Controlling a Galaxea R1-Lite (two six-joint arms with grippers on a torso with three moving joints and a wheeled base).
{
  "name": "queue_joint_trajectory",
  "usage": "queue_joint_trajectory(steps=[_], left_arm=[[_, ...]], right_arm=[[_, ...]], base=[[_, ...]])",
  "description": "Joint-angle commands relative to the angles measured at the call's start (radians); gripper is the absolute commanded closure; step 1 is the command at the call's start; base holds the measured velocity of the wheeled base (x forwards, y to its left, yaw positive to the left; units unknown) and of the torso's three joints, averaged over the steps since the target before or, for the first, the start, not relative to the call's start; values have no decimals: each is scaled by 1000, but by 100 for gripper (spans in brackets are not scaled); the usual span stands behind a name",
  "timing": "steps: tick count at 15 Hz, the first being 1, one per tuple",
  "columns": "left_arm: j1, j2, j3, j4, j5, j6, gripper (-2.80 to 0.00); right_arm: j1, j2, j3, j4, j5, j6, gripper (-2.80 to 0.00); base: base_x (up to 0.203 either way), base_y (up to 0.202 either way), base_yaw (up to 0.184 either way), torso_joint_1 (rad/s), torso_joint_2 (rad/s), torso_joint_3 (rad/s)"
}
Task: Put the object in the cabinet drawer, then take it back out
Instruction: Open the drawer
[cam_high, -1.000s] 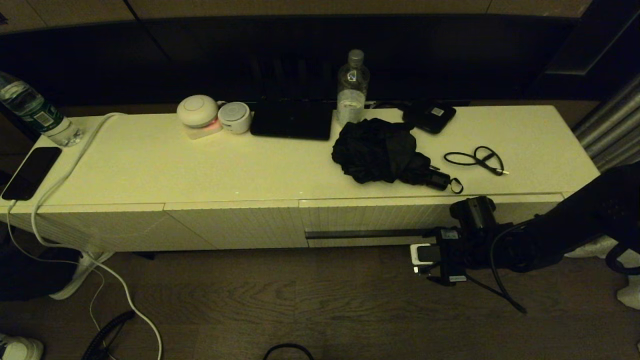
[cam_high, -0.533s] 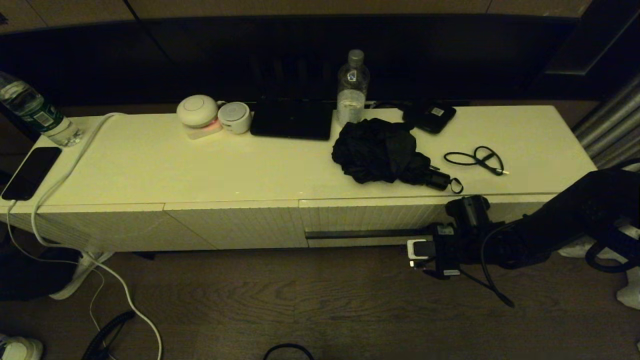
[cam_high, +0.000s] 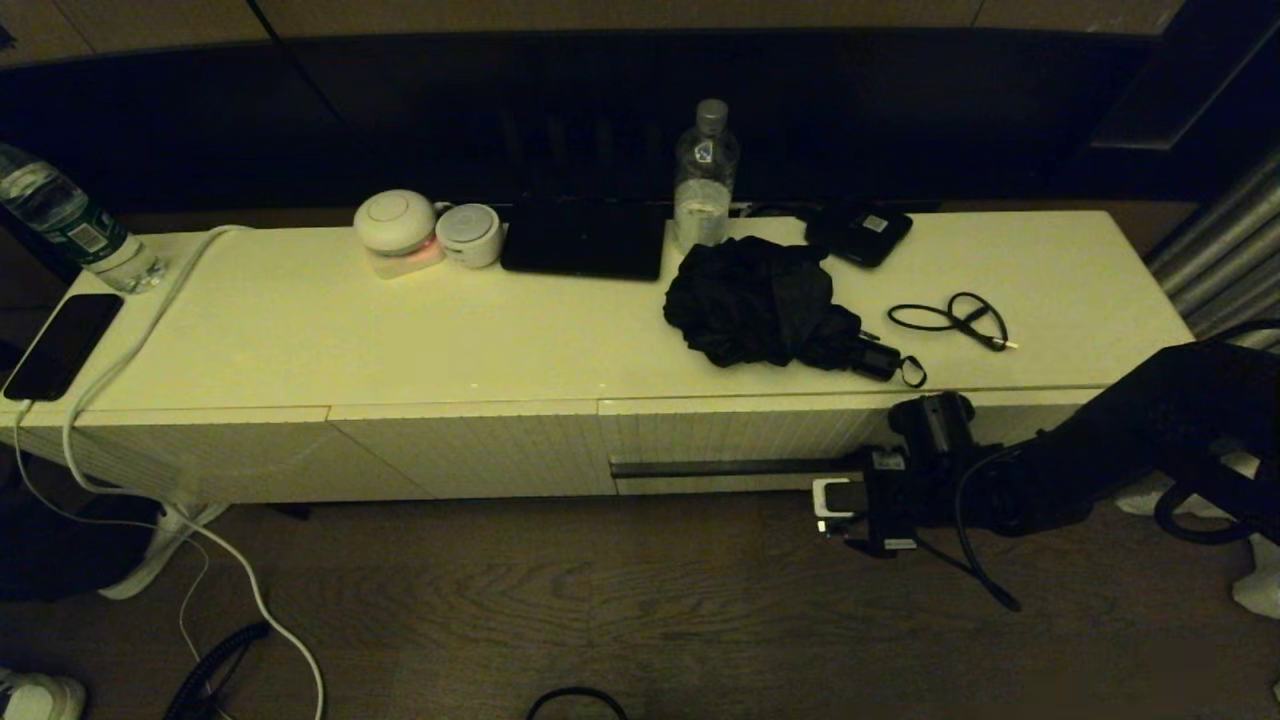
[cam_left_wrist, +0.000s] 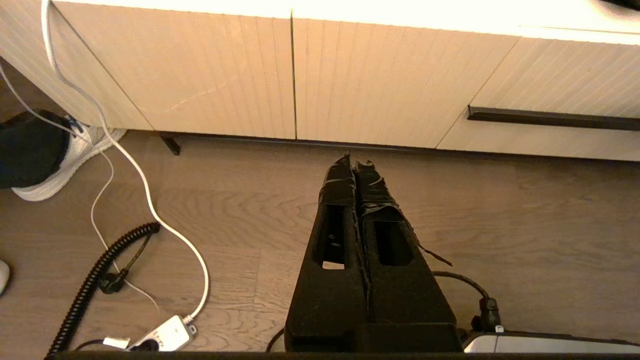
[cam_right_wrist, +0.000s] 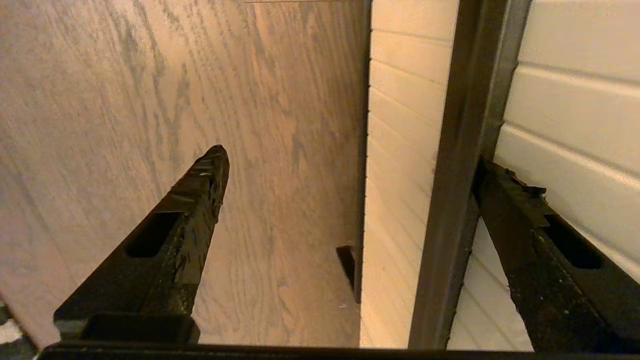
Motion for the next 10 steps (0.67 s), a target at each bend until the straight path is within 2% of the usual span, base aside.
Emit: queue_joint_trajectory(steps=[1,5,10], left_arm=[[1,-2,1,0,0,-1,0],[1,-2,0,0,0,-1,0],[1,-2,0,0,0,-1,0]], right_arm=[[0,16,-20,-3,1,-8,-280],[0,14,-31,-3,-1,-8,-280],[1,-3,54,-4,3,0,-280]], base=[[0,0,0,0,0,0],[0,0,0,0,0,0],[0,0,0,0,0,0]])
